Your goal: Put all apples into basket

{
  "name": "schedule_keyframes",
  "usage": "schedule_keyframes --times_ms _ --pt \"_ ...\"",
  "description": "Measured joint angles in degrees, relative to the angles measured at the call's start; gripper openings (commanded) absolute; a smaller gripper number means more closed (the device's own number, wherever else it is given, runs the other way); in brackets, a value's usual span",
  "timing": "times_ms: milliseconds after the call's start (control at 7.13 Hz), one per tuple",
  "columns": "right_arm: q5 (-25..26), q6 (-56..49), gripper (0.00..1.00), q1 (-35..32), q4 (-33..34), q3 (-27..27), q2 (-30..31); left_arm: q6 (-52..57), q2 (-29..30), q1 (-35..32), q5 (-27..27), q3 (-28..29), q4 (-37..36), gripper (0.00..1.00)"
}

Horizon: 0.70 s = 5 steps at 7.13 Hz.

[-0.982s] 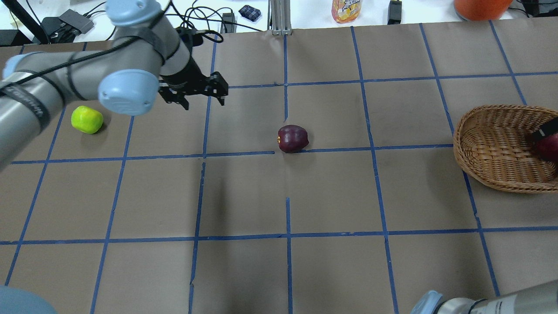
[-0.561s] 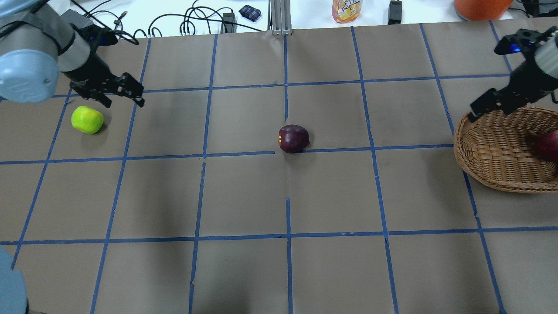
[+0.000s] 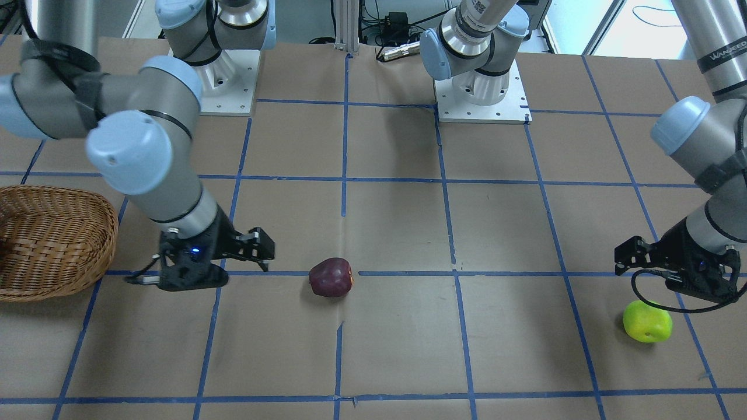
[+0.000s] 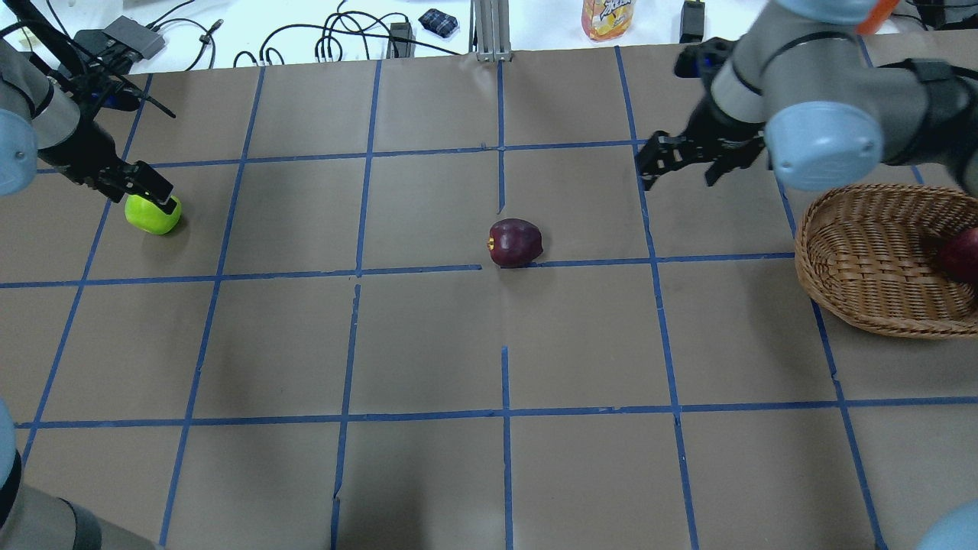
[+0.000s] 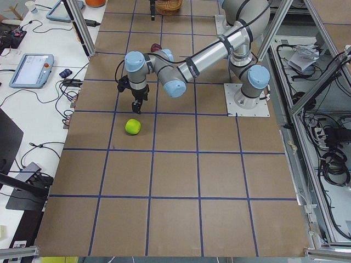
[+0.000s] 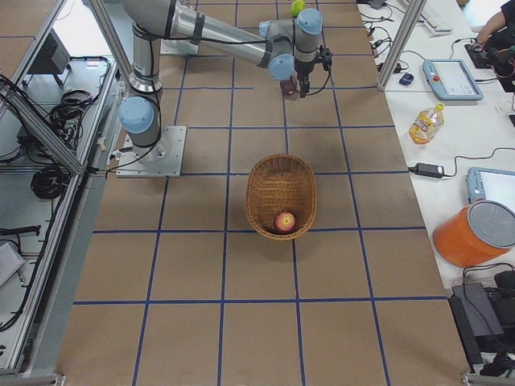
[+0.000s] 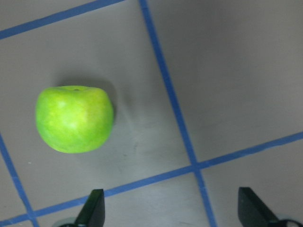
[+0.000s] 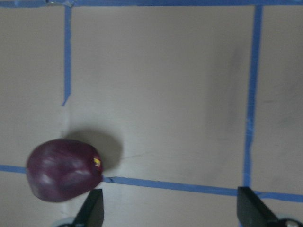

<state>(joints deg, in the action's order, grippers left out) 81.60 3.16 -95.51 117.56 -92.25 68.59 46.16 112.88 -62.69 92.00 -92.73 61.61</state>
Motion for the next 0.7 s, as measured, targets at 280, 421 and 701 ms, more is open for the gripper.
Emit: schedule_keyframes --times_ms 280,421,701 --pt "0.08 6.14 1.0 -5.59 2.81 2.45 -5.19 3.75 3.71 2.98 0.5 0.36 -5.33 1.0" --pt "-0.05 6.65 1.0 -6.74 4.56 2.49 -6.91 4.43 5.3 3.82 0.27 0.38 -7.63 1.0" --pt "-0.47 6.56 1.0 -8.16 7.18 2.39 -9.45 4.5 7.28 4.43 -4.35 0.47 -9.89 1.0"
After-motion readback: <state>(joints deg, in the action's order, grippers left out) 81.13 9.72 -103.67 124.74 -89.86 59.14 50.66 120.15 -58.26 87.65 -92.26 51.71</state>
